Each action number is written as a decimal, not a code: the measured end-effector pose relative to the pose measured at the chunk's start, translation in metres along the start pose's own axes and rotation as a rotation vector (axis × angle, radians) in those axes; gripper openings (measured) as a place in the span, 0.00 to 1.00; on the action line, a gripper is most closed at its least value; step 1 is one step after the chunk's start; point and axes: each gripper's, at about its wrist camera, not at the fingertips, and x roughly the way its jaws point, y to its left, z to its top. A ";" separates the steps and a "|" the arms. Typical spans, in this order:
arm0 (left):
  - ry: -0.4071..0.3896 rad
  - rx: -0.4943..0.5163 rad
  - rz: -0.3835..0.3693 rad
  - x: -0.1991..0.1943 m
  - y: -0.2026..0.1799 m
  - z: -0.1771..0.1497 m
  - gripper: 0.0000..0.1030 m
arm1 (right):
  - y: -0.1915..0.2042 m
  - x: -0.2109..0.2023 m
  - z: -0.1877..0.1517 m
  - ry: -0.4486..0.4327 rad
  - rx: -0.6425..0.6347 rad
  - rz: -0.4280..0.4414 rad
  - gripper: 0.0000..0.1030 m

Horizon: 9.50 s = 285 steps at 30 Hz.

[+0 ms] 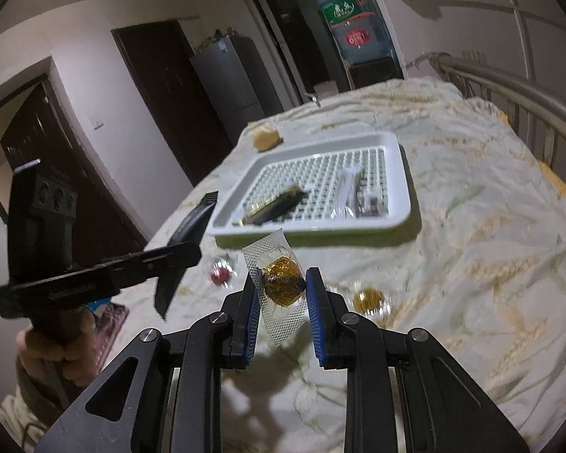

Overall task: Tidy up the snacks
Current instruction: 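Carry the black pack and gold chocolate over the tray and open both tools, then lift both open tools away from the tray toward the remaining chocolates, then grasp a red-foil chocolate with the left tool while the right tool grasps a gold-foil chocolate, then carry both chocolates over the tray and open both tools to release them, then lift both open tools away from the tray toward the last snacks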

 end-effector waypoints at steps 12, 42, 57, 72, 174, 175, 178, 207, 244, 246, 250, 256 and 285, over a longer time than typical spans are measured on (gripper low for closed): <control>-0.092 -0.090 0.010 0.011 0.025 0.038 0.18 | 0.002 0.022 0.055 -0.047 0.026 0.045 0.22; -0.075 -0.155 0.236 0.090 0.105 0.083 0.18 | -0.062 0.148 0.093 0.042 0.186 -0.093 0.22; -0.009 -0.174 0.294 0.112 0.126 0.072 0.18 | -0.069 0.178 0.081 0.131 0.147 -0.198 0.22; 0.019 -0.202 0.280 0.123 0.133 0.066 0.28 | -0.070 0.183 0.078 0.151 0.148 -0.192 0.35; 0.033 -0.016 0.252 0.043 0.074 -0.051 0.27 | -0.050 0.074 -0.035 0.117 0.077 -0.294 0.35; 0.032 -0.014 0.248 0.043 0.073 -0.051 0.27 | -0.050 0.074 -0.034 0.113 0.077 -0.292 0.35; 0.025 -0.008 0.248 0.043 0.071 -0.049 0.27 | -0.049 0.074 -0.034 0.111 0.072 -0.291 0.35; -0.194 0.028 0.163 0.001 0.019 0.058 0.27 | -0.011 0.027 0.069 -0.070 0.008 -0.169 0.35; -0.031 -0.121 0.292 0.106 0.108 0.068 0.27 | -0.083 0.176 0.093 0.100 0.173 -0.242 0.35; -0.021 -0.123 0.298 0.110 0.110 0.066 0.27 | -0.088 0.178 0.092 0.104 0.180 -0.251 0.35; -0.005 -0.125 0.311 0.117 0.112 0.063 0.27 | -0.094 0.182 0.089 0.116 0.188 -0.269 0.35; 0.027 -0.122 0.323 0.128 0.116 0.058 0.27 | -0.095 0.191 0.083 0.138 0.166 -0.304 0.35; -0.171 -0.031 0.299 0.009 0.077 0.094 0.97 | -0.024 0.086 0.131 -0.105 0.105 -0.172 0.90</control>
